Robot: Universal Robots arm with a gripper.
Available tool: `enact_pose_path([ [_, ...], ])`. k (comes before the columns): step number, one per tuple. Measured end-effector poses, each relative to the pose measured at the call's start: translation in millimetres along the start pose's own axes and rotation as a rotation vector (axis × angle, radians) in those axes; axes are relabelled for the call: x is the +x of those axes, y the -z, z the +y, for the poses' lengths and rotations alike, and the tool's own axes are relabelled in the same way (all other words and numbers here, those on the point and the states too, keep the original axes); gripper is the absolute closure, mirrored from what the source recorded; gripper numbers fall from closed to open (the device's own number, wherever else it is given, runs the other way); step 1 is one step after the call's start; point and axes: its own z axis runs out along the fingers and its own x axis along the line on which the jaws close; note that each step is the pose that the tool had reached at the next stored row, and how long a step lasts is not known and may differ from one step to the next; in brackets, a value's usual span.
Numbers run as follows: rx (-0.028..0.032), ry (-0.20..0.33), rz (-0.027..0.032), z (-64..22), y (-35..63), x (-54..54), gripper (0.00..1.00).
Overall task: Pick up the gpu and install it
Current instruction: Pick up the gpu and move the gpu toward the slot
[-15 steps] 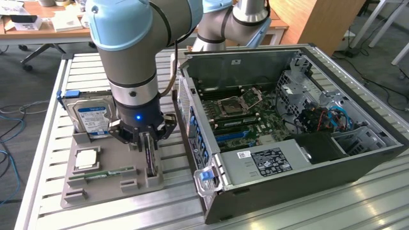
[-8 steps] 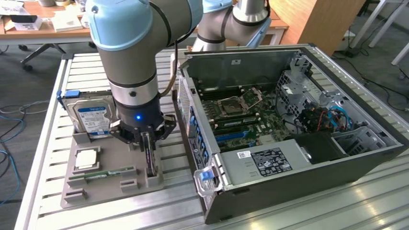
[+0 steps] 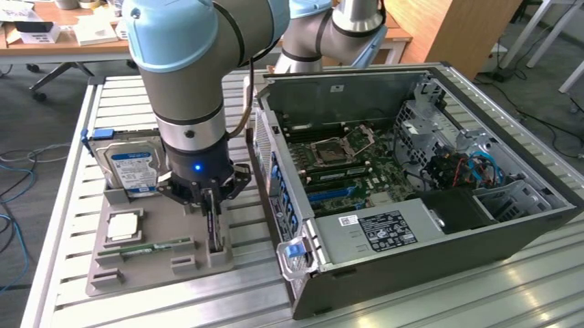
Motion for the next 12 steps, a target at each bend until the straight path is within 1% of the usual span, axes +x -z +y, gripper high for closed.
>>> enact_pose_path([
  [10, -0.0001, 0.0, -0.0001, 0.0, 0.0, 0.0, 0.74],
  [12, -0.0002, 0.009, 0.0004, 0.0, -0.2, -0.1, 0.74],
])
